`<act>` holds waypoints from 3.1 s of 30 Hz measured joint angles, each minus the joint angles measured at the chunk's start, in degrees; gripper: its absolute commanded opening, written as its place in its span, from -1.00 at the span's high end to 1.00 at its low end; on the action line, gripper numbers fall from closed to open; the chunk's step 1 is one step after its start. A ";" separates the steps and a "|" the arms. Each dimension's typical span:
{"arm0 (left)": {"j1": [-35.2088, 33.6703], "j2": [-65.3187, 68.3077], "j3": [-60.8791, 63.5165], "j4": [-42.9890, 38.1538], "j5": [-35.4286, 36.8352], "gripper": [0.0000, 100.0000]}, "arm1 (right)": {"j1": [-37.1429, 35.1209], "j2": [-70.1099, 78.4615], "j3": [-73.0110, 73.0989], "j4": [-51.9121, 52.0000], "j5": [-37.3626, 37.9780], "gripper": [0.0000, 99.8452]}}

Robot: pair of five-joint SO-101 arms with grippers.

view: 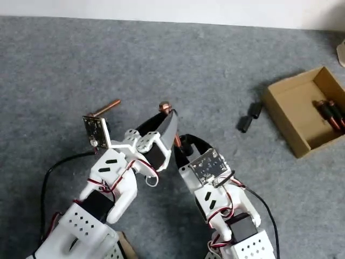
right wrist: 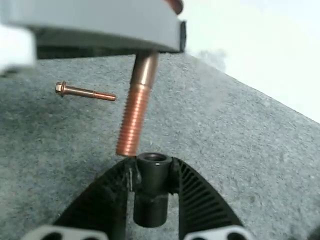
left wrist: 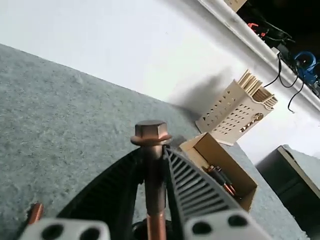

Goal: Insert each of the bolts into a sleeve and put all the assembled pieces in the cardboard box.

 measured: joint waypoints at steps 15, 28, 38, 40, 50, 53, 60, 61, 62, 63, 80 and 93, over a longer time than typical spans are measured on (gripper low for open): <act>-0.53 0.00 6.59 -13.10 -4.66 0.99 | 0.00 0.00 0.00 0.00 0.00 0.99; -0.53 0.00 2.99 -3.96 -2.20 0.99 | 0.00 0.00 0.00 0.00 0.00 0.99; -0.88 13.54 -2.99 -3.87 -1.58 0.99 | 0.18 0.09 0.00 0.18 0.09 0.99; -0.88 15.38 -3.08 -6.15 -1.32 0.99 | 0.18 0.09 0.00 0.18 0.09 0.99; -0.79 16.53 -2.29 -13.98 -1.67 0.99 | -0.09 0.00 0.00 0.09 0.09 0.99; -0.79 16.53 -2.29 -13.98 -1.67 0.99 | -0.09 0.00 0.00 0.09 0.09 0.99; -0.79 16.62 -2.29 -14.42 -1.67 0.99 | -0.09 0.00 0.00 0.09 0.09 0.99; -0.79 16.62 -2.29 -15.03 -1.67 0.99 | -0.09 0.00 0.00 0.09 0.09 0.99; -0.79 16.62 -2.29 -15.65 -1.67 0.99 | -0.09 0.00 0.00 0.09 0.09 0.99; -0.79 16.62 -2.11 -16.26 -1.67 0.99 | -0.09 0.00 0.00 0.09 0.09 0.99; 0.09 16.62 -1.05 -17.14 -1.67 0.99 | -0.09 0.00 0.00 0.09 0.09 0.99; 0.00 16.88 -1.05 -17.14 -1.67 0.99 | -0.09 0.00 0.00 0.09 -4.48 0.99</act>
